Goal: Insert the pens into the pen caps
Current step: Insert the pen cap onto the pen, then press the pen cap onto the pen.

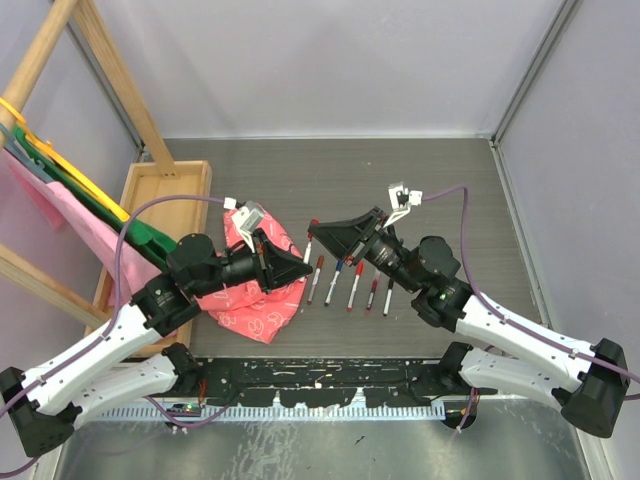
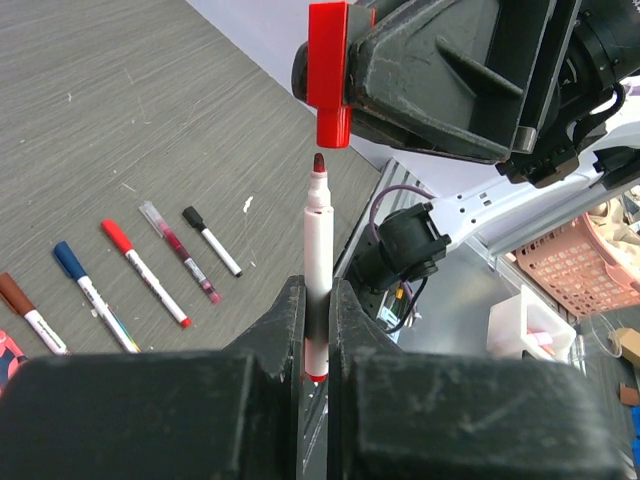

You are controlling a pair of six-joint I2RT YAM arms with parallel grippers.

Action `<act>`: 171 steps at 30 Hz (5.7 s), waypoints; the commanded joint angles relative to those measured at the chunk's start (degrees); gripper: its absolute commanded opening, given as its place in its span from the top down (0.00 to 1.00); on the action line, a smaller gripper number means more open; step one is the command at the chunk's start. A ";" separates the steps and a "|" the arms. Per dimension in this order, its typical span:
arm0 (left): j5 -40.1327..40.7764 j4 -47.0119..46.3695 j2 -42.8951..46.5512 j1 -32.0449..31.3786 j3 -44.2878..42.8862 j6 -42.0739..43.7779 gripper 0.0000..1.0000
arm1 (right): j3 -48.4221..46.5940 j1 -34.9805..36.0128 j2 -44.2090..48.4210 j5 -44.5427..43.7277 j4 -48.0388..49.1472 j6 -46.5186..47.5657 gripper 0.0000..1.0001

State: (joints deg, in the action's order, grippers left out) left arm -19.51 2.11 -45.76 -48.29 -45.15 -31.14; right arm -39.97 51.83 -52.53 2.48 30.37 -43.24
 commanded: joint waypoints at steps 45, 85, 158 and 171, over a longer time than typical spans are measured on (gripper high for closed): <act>0.38 -4.75 0.14 -0.07 -1.76 -0.35 1.00 | 3.06 1.59 2.05 1.49 0.76 -0.66 1.00; -0.16 -5.07 -0.74 -0.11 -1.60 -0.65 1.00 | -5.68 2.04 1.82 -5.61 -9.16 2.71 0.99; -0.73 -6.23 -1.26 -0.08 -1.97 -0.42 1.00 | -11.72 2.75 7.13 -9.67 -30.48 3.38 0.34; -3.22 -6.35 -2.26 -0.12 -2.18 -0.26 1.00 | -19.30 2.75 -1.59 -9.16 -29.06 4.43 0.40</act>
State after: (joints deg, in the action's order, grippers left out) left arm -21.06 -0.49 -48.14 -48.62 -45.76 -32.10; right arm -55.53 54.28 -53.01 -6.83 -0.95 -40.16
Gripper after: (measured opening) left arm 0.043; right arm 0.633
